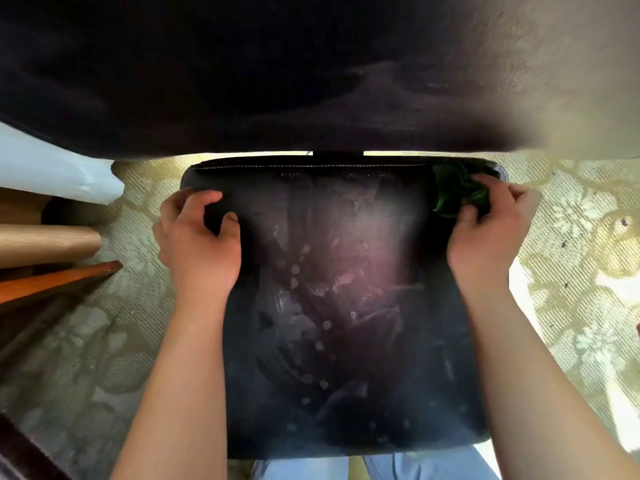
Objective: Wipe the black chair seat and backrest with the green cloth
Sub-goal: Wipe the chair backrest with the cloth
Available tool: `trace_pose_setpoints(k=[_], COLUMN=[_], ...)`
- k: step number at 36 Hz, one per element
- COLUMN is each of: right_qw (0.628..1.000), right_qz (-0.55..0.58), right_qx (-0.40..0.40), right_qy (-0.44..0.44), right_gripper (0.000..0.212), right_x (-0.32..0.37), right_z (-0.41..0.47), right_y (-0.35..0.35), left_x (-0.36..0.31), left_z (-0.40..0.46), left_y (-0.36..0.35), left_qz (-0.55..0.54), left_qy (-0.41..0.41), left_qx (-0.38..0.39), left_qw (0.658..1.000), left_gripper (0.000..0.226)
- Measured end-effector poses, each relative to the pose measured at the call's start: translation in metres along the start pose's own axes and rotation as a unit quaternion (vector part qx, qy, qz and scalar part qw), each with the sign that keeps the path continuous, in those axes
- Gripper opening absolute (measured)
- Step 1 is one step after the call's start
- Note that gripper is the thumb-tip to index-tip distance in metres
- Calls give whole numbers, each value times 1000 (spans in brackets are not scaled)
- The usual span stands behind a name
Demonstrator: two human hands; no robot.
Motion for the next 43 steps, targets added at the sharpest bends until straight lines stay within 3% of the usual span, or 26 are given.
trace_pose_setpoints(k=[8,15,23,43], right_qw=[993,987,985,967], right_qz=[-106,-152,-150,-78], right_qx=[48,44,78,202], right_qy=[20,39,47,134], right_gripper=[50,39,22,38], right_x=[-10,-8,24,116], right_z=[0,15,7,-69], right_y=[-22,-30,-63,-173], left_x=[1,16,20,43], left_z=[5,8,7,9], left_y=[-13,-19,-19,-9], left_qz=[35,25,26,-60], left_qy=[11,44,27,8], left_qx=[28,24,20,64], left_qw=[999,998,999,996], left_gripper=[38,47,49,61])
Point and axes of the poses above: each hand's wrist, its own z-axis towards the middle knuckle, its own y-axis out of the back of the hand, x = y × z, the point moved 4 cm from there along z, towards the middle knuckle, and after that the axes turned 10 degrees about z, right-handed, at the moved point
